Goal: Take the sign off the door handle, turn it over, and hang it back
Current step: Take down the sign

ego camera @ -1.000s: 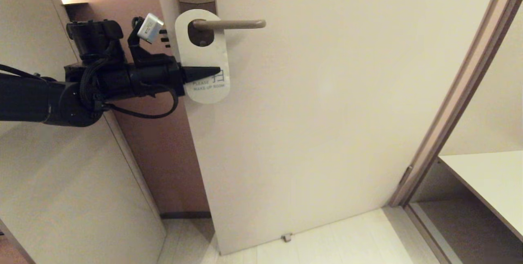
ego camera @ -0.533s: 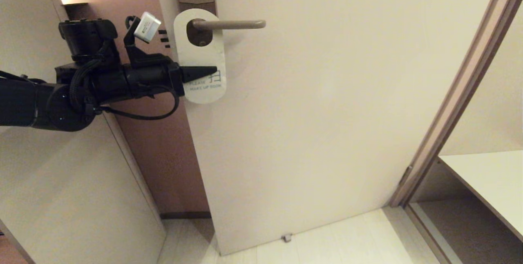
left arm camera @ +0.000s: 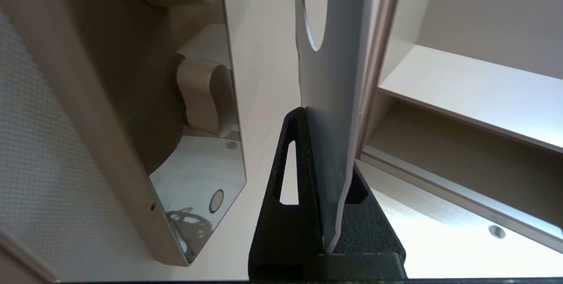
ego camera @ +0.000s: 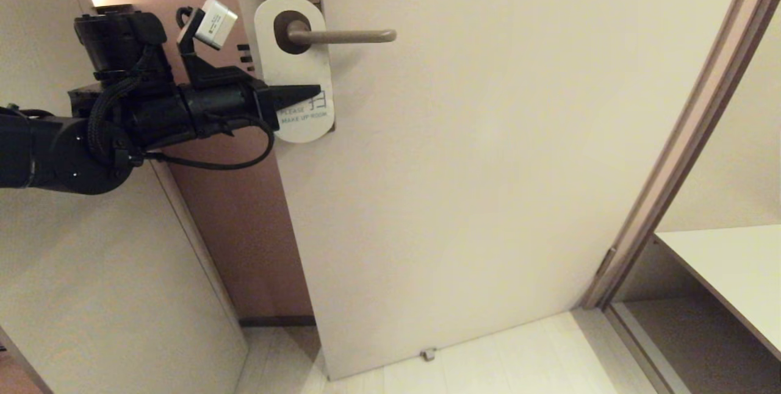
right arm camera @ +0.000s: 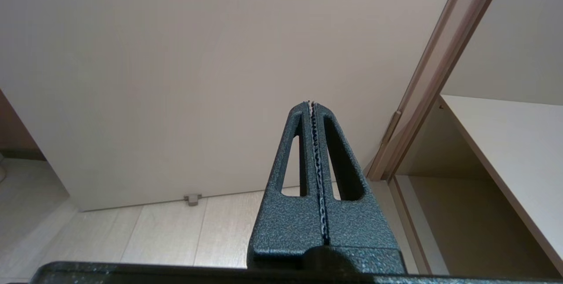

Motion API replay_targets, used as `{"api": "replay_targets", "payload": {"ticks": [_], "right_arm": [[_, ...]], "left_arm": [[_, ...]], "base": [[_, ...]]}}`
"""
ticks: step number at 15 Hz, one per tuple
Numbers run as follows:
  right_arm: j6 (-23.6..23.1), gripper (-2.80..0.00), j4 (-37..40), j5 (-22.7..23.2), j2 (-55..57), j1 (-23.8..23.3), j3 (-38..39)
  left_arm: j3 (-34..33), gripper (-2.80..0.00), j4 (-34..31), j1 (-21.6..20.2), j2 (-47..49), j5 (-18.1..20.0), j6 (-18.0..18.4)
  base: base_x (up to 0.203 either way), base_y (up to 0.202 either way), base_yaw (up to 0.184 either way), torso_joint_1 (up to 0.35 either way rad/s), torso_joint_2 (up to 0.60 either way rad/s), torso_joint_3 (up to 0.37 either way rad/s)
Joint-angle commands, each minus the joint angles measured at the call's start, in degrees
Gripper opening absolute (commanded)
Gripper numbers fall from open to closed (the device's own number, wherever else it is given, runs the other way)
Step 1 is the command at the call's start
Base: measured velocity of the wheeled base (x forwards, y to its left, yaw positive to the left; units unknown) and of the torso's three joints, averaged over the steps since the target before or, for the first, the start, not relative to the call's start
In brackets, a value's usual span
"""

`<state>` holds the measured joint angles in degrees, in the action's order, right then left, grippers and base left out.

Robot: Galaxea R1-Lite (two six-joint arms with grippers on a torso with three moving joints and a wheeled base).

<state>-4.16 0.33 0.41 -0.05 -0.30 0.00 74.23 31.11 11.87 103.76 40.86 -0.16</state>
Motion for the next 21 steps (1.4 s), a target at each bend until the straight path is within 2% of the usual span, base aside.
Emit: {"api": "replay_targets", "payload": {"ticks": [1, 6, 10, 13, 21], "right_arm": [[0.0, -2.8, 0.0, 0.0, 0.0, 0.0, 0.0], [0.0, -2.8, 0.0, 0.0, 0.0, 0.0, 0.0], [-0.1, -2.8, 0.0, 0.0, 0.0, 0.0, 0.0], [-0.1, -2.8, 0.0, 0.0, 0.0, 0.0, 0.0], [-0.1, -2.8, 0.0, 0.0, 0.0, 0.0, 0.0]], "left_arm": [[-0.4, -2.8, 0.2, 0.9, -0.8, -0.9, 0.1], [-2.8, -2.8, 0.2, 3.0, -2.4, -5.8, 0.2], [-2.7, -2.8, 0.2, 5.8, -2.4, -12.9, 0.3], [-2.8, -2.8, 0.2, 8.2, -1.8, -18.7, 2.0], [-2.5, -2.8, 0.3, 13.9, 0.5, -27.9, 3.5]], "base": [[0.0, 0.0, 0.0, 0.0, 0.0, 0.0], [0.0, 0.0, 0.0, 0.0, 0.0, 0.0], [0.0, 0.0, 0.0, 0.0, 0.0, 0.0], [0.0, 0.0, 0.0, 0.0, 0.0, 0.0], [0.0, 0.0, 0.0, 0.0, 0.0, 0.0]]}}
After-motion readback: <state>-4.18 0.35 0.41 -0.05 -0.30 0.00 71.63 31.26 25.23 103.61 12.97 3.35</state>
